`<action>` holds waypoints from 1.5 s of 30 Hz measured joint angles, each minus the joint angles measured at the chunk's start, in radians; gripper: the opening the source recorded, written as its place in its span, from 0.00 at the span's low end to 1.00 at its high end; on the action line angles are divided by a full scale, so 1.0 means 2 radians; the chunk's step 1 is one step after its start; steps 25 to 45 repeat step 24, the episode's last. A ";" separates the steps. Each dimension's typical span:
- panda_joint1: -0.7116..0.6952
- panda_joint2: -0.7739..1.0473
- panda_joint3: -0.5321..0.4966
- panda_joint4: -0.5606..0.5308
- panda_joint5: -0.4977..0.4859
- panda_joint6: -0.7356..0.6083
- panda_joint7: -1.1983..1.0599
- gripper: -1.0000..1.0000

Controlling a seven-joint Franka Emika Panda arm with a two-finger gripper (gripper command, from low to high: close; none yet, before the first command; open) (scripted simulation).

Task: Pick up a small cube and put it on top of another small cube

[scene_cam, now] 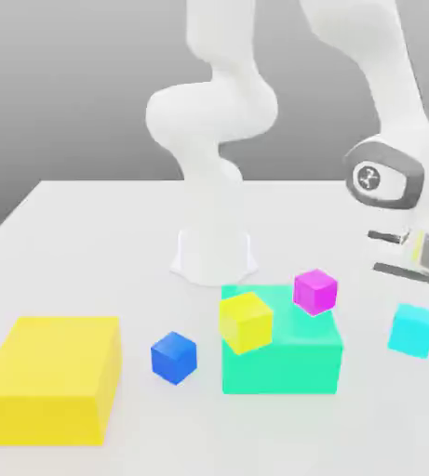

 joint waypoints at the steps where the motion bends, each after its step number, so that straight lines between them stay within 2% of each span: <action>1: -0.017 -0.017 -0.005 -0.005 -0.004 -0.012 0.018 0.00; 7: -0.071 -0.124 -0.033 -0.040 0.011 -0.081 0.102 0.00; 15: -0.128 -0.262 -0.094 -0.086 0.079 -0.163 0.174 0.00; 20: -0.132 -0.210 -0.103 -0.117 0.087 -0.080 0.179 0.00; 21: -0.133 -0.200 -0.103 -0.122 0.088 -0.065 0.179 1.00; 45: -0.133 -0.200 -0.103 -0.122 0.088 -0.065 0.179 1.00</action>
